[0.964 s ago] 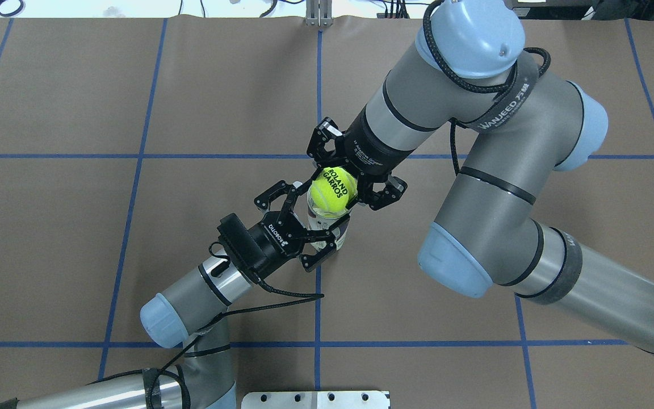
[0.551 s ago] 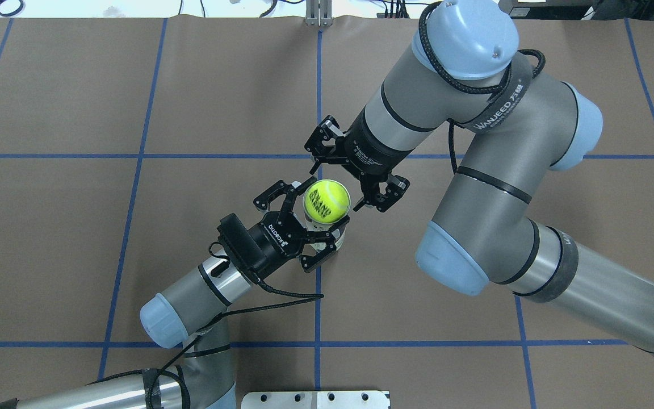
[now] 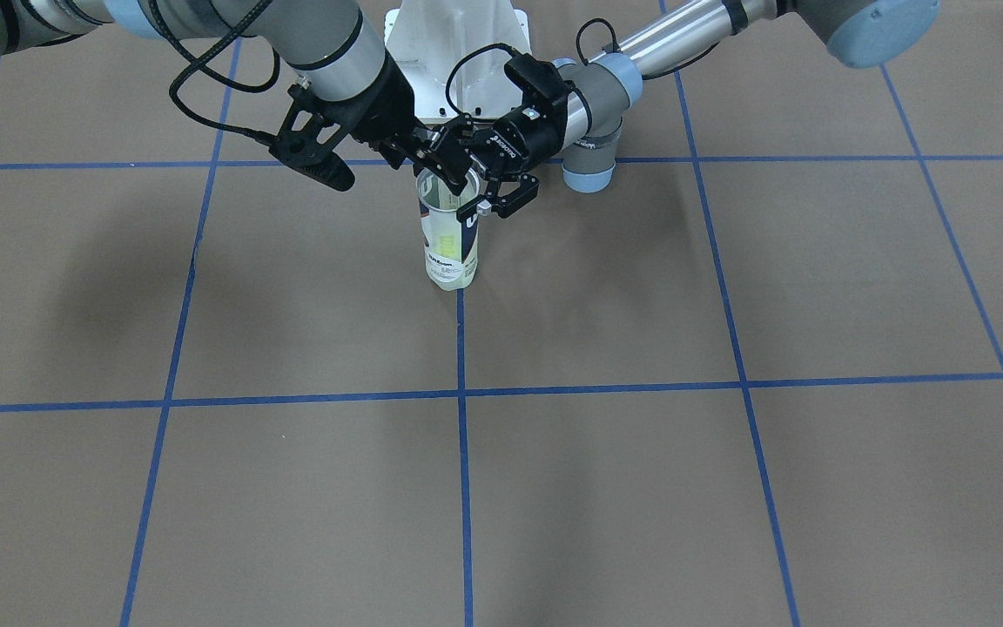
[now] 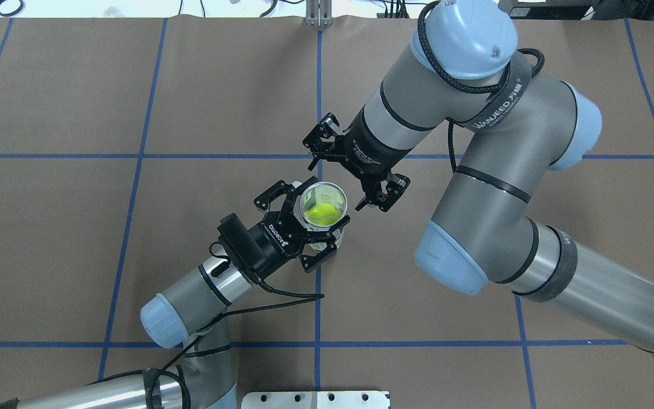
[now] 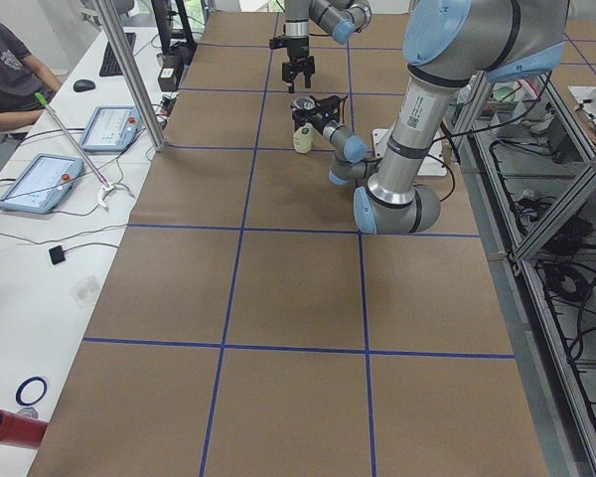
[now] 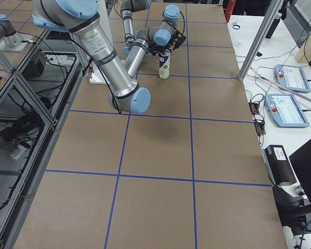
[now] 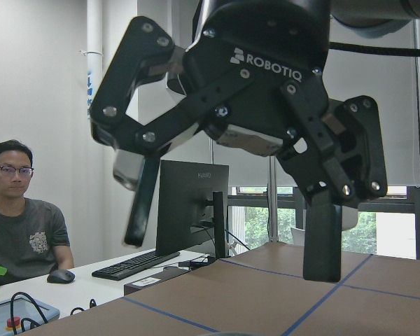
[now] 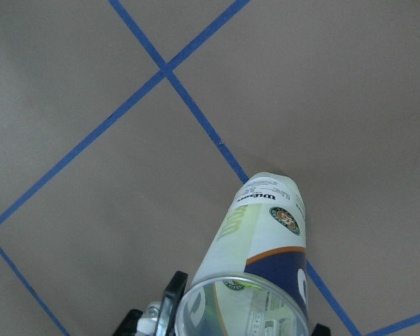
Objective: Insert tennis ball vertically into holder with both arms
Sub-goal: 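Open the left gripper and withdraw both arms from the can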
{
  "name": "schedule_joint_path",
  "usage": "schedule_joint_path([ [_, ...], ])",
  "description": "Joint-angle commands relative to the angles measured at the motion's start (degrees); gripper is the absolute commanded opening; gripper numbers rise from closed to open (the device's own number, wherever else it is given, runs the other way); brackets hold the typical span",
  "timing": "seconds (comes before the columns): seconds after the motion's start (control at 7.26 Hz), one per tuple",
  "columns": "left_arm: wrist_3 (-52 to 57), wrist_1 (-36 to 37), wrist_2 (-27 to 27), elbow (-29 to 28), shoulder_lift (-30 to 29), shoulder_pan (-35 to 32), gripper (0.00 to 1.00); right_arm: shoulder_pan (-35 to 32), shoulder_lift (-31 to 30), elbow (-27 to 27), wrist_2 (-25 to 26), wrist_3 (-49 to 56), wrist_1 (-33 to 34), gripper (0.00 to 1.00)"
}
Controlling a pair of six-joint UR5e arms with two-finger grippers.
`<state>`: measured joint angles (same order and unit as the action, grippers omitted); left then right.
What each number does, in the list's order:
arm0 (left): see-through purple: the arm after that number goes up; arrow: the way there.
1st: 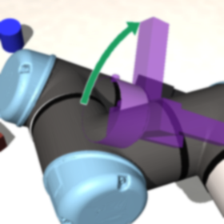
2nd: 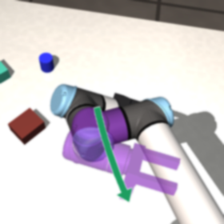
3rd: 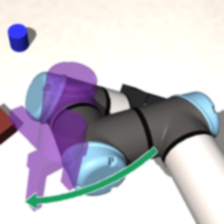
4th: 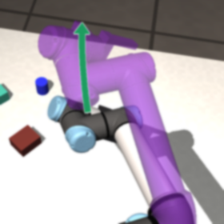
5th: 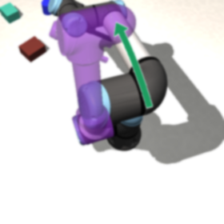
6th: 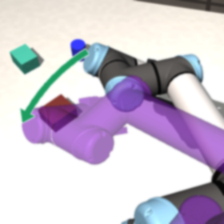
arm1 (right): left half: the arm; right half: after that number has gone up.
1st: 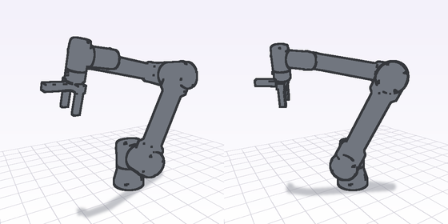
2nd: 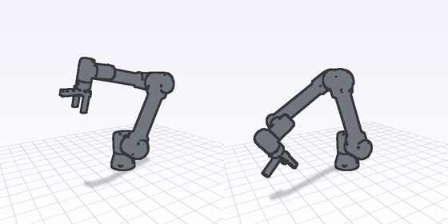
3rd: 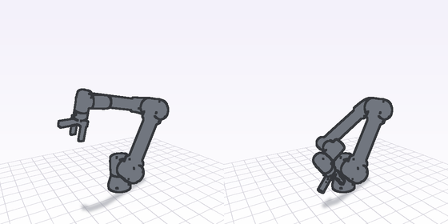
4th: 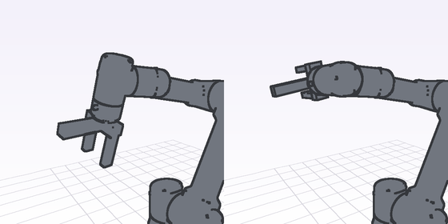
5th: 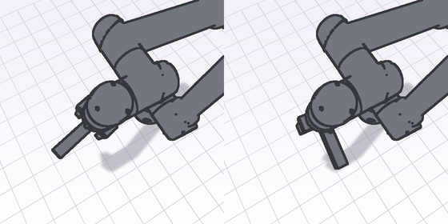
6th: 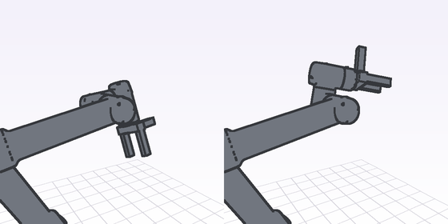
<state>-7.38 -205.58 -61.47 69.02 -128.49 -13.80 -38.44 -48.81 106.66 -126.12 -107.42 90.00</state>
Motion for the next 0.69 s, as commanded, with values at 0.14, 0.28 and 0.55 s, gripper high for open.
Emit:
schedule_joint_path([
  [0.14,0.0,0.1,0.0,4.5,0.3,-1.2,0.99,-5.0,-1.0,0.1,-1.0,1.7,0.1,0.99],
  [0.28,0.0,0.1,-0.1,6.7,1.7,-1.8,0.99,-6.6,-2.9,0.1,-1.0,4.4,0.1,0.99],
  [0.55,-0.1,5.8,1.3,17.7,8.9,-2.5,0.99,-10.4,-6.6,0.0,-1.0,11.4,0.1,0.99],
])
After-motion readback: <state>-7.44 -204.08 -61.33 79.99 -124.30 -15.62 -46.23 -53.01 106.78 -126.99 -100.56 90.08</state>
